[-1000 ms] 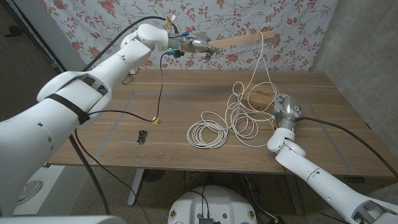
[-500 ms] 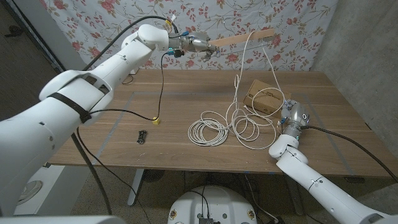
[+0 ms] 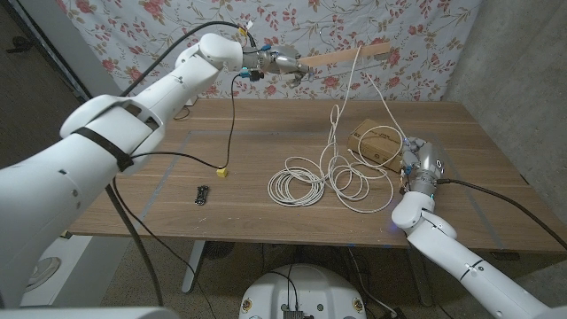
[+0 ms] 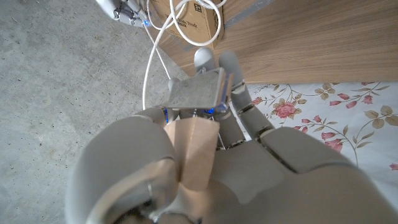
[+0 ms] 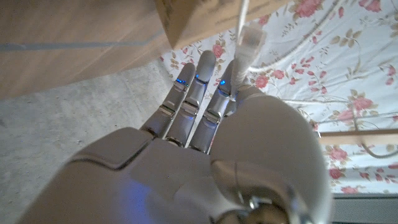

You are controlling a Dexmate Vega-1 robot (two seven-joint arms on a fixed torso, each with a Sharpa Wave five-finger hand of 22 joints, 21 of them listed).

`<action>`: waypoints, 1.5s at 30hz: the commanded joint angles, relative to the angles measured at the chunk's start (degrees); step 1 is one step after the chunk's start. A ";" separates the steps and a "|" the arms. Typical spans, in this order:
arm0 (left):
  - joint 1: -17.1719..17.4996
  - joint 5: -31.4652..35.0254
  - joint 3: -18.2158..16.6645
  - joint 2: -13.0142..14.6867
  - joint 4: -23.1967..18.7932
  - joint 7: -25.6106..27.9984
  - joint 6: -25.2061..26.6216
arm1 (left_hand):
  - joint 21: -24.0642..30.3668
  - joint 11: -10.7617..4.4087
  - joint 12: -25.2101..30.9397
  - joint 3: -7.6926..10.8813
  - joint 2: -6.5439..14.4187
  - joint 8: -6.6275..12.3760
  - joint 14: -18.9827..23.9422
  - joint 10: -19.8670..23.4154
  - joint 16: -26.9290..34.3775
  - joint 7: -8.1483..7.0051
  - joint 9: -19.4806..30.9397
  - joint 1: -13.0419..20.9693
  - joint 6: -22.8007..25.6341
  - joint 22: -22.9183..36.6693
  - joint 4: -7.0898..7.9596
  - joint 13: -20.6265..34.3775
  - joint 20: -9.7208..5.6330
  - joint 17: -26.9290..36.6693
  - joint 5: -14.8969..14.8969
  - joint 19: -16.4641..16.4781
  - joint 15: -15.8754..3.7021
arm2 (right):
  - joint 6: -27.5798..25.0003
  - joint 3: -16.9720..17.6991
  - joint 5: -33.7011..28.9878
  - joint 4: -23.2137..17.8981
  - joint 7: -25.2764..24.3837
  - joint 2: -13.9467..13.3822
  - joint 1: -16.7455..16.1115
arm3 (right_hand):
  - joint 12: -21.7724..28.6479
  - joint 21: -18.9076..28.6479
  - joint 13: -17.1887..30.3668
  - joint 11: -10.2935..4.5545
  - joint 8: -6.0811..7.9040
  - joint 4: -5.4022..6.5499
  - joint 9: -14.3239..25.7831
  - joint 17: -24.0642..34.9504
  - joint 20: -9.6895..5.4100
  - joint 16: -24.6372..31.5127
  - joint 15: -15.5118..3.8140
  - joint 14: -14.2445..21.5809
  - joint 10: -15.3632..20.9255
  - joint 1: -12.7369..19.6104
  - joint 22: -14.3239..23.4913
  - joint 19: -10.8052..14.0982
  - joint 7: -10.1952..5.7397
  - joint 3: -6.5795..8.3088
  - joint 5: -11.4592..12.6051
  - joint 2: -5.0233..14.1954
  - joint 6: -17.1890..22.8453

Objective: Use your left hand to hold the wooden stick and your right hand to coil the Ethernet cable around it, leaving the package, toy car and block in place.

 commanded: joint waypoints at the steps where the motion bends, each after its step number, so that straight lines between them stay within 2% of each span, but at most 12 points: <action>1: 0.01 0.36 0.64 -0.32 -0.37 -0.94 0.96 | 0.45 -0.03 0.41 0.48 0.64 0.51 0.19 0.56 28.26 -0.22 0.06 0.16 0.10 0.11 -0.07 0.12 0.00 14.92 0.27 -0.15 -0.40 | 20.11 5.66 1.73 -5.49 8.47 -5.05 -2.52 | 0.06 0.52 0.01 0.15 0.19 0.40 0.16 0.28 -5.76 -0.20 -5.58 0.41 -0.35 0.43 0.06 -0.03 3.48 0.10 0.25 0.88 6.73; 7: 1.82 0.29 0.04 1.84 -5.71 0.24 3.32 | 0.49 -0.03 0.41 0.49 0.63 0.60 0.19 0.55 28.33 -0.28 0.08 0.16 -0.05 0.12 -0.09 0.12 -0.03 14.91 0.27 -0.18 -0.41 | 27.28 8.56 6.60 -4.43 17.30 -6.74 -2.59 | 0.21 0.66 0.18 0.05 0.21 0.48 0.25 0.29 -5.65 -0.28 -5.59 0.41 -0.32 0.54 -0.03 -0.29 3.52 0.08 0.22 0.97 6.69; 12: 2.72 0.50 -0.02 3.24 -9.09 0.56 5.57 | 0.45 -0.02 0.41 0.50 0.64 0.58 0.14 0.55 28.38 -0.12 -0.15 0.16 0.02 0.04 -0.10 0.12 -0.06 14.91 0.26 -0.18 -0.36 | 36.87 10.10 12.13 -0.97 23.66 -5.50 -1.86 | 0.18 0.86 0.08 0.19 0.24 0.56 0.39 0.31 -5.59 -0.36 -5.59 0.40 -0.37 0.67 -0.12 -0.50 3.77 0.05 0.17 1.04 6.62; 13: 2.78 0.52 0.00 3.36 -9.41 0.50 5.82 | 0.51 0.01 0.43 0.50 0.64 0.56 0.15 0.61 28.40 -0.08 -0.22 0.16 0.04 0.11 -0.11 0.12 -0.04 14.91 0.26 -0.19 -0.22 | 39.34 10.25 13.63 0.02 25.46 -5.23 -1.47 | 0.22 0.91 0.13 0.19 0.25 0.57 0.42 0.31 -5.59 -0.37 -5.58 0.41 -0.38 0.68 -0.14 -0.48 3.72 0.04 0.16 1.05 6.61; 14: 2.90 0.72 0.10 3.63 -10.14 0.54 6.29 | 0.49 -0.02 0.42 0.50 0.63 0.63 0.07 0.58 28.39 -0.11 -0.19 0.15 0.06 0.07 -0.11 0.12 -0.03 14.91 0.26 -0.18 -0.38 | 44.32 10.17 16.85 2.18 28.90 -4.77 -0.38 | 0.31 0.95 0.31 0.16 0.25 0.60 0.45 0.31 -5.58 -0.39 -5.57 0.41 -0.44 0.69 -0.16 -0.52 3.72 0.02 0.14 1.05 6.61; 15: 2.92 0.75 0.10 3.66 -10.24 0.59 6.41 | 0.50 -0.02 0.42 0.50 0.64 0.69 0.11 0.59 28.42 -0.06 -0.20 0.15 0.13 0.08 -0.11 0.12 -0.02 14.91 0.26 -0.20 -0.43 | 44.87 10.33 16.93 2.48 29.50 -4.46 -0.33 | 0.32 0.97 0.32 0.19 0.28 0.60 0.47 0.32 -5.59 -0.40 -5.58 0.41 -0.45 0.71 -0.16 -0.55 3.70 0.03 0.14 1.06 6.66; 17: 2.82 0.86 0.33 3.64 -10.56 0.25 6.88 | 0.51 -0.02 0.41 0.51 0.64 0.70 0.13 0.55 28.45 -0.07 -0.21 0.15 0.08 0.07 -0.12 0.12 -0.03 14.91 0.26 -0.17 -0.26 | 51.16 10.27 21.15 5.11 34.67 -3.80 1.42 | 0.30 1.07 0.19 0.30 0.27 0.65 0.53 0.33 -5.59 -0.41 -5.56 0.43 -0.36 0.74 -0.20 -0.59 3.68 0.00 0.11 1.07 6.58; 20: 2.73 1.18 0.60 3.63 -10.84 0.14 7.21 | 0.51 -0.04 0.41 0.51 0.64 0.73 0.13 0.54 28.48 -0.02 -0.26 0.15 0.12 0.06 -0.12 0.12 -0.04 14.91 0.26 -0.19 -0.31 | 54.55 10.61 23.42 6.27 38.40 -3.07 2.40 | 0.42 1.18 0.38 0.30 0.30 0.66 0.62 0.35 -5.59 -0.43 -5.58 0.45 -0.41 0.82 -0.24 -0.63 3.68 -0.01 0.08 1.11 6.59; 22: 2.74 1.51 0.89 3.71 -11.35 0.06 7.73 | 0.52 -0.04 0.42 0.52 0.64 0.76 0.14 0.57 28.51 -0.14 -0.20 0.15 -0.01 0.06 -0.13 0.12 -0.04 14.91 0.26 -0.19 -0.19 | 56.74 11.06 23.97 6.23 41.30 -3.56 3.41 | 0.54 1.25 0.59 0.26 0.32 0.72 0.68 0.36 -5.63 -0.44 -5.55 0.47 -0.45 0.81 -0.27 -0.69 3.75 -0.05 0.05 1.11 6.58; 28: 2.95 2.75 1.57 4.24 -13.29 0.44 9.20 | 0.54 0.00 0.42 0.53 0.65 0.83 0.13 0.57 28.57 -0.10 -0.31 0.16 0.07 0.04 -0.14 0.12 0.04 14.90 0.25 -0.19 -0.21 | 56.39 12.60 21.22 3.62 44.00 -3.99 4.43 | 0.67 1.53 0.71 0.21 0.41 0.86 0.86 0.41 -5.74 -0.46 -5.53 0.50 -0.45 0.83 -0.36 -0.78 3.70 -0.17 -0.05 1.07 6.72; 36: 2.39 2.90 2.29 3.68 -12.60 -1.11 9.40 | 0.58 0.10 0.43 0.54 0.66 0.89 0.13 0.59 28.64 0.00 -0.45 0.16 0.06 0.05 -0.16 0.12 0.06 14.90 0.24 -0.21 -0.24 | 52.84 12.90 14.85 1.49 44.77 -3.46 7.52 | 0.66 1.86 0.59 0.21 0.39 0.91 0.97 0.46 -5.86 -0.49 -5.58 0.53 -0.42 1.03 -0.46 -0.88 3.70 -0.23 -0.13 1.07 6.73; 45: 1.53 2.94 3.09 2.83 -10.78 -3.19 9.14 | 0.61 0.06 0.41 0.55 0.65 0.95 0.07 0.52 28.72 -0.09 -0.65 0.17 0.03 0.01 -0.17 0.12 0.07 14.91 0.22 -0.17 -0.25 | 49.25 10.47 7.77 3.61 43.43 -0.79 14.53 | 0.67 2.31 0.55 0.01 0.28 1.05 1.02 0.50 -6.00 -0.54 -5.60 0.57 -0.54 1.19 -0.63 -1.02 3.56 -0.38 -0.22 1.02 6.65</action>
